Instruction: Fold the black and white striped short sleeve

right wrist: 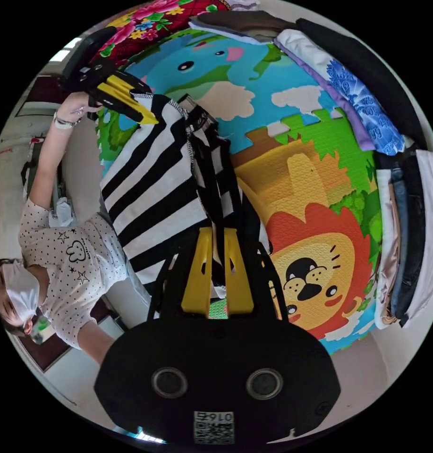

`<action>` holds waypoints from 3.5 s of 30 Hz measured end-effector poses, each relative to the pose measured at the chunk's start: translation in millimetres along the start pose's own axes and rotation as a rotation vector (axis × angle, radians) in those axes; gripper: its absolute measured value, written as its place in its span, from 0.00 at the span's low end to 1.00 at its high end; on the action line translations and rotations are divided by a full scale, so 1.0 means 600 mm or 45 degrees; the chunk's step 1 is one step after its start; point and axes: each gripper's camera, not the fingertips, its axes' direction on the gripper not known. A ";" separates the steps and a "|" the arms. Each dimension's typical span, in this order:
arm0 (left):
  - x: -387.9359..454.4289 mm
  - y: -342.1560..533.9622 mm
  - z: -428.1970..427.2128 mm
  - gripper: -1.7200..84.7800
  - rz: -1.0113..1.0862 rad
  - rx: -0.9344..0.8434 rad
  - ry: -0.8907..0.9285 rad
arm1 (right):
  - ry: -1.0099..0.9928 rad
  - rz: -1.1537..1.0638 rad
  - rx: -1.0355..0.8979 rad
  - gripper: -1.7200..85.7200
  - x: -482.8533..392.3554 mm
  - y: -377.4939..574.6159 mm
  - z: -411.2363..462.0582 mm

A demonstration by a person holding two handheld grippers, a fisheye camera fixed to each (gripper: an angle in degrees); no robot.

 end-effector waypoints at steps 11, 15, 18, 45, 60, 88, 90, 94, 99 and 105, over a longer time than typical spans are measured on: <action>-0.078 0.125 -0.036 0.02 -0.346 0.336 -0.280 | 0.258 0.344 0.478 0.12 -0.021 0.138 0.007; 0.033 0.228 -0.029 0.01 -0.004 0.440 0.008 | 0.398 0.289 0.982 0.11 -0.150 0.297 0.023; 0.140 0.292 0.018 0.01 0.180 0.396 0.021 | 0.652 0.250 1.189 0.05 -0.295 0.400 0.098; 0.437 0.570 0.220 0.01 -0.186 0.611 -0.804 | 0.842 0.732 1.245 0.01 -0.785 0.530 0.569; 0.437 0.730 0.203 0.03 -0.276 0.861 -0.494 | 0.800 0.898 1.403 0.02 -0.871 0.662 0.669; 0.537 0.781 0.229 0.01 -0.087 0.564 -0.332 | 0.678 0.717 0.922 0.01 -0.878 0.600 0.640; 0.548 0.791 0.208 0.01 -0.116 0.620 -0.401 | 0.706 0.667 0.972 0.02 -0.890 0.606 0.621; 0.554 0.776 0.167 0.01 -0.157 0.751 -0.554 | 0.859 0.679 1.205 0.02 -0.886 0.608 0.557; 0.540 0.684 0.176 0.01 -0.111 0.722 -0.405 | 0.924 0.591 1.256 0.02 -0.838 0.524 0.479; 0.540 0.653 0.256 0.01 -0.204 0.574 -0.742 | 0.841 0.628 0.964 0.02 -0.730 0.358 0.438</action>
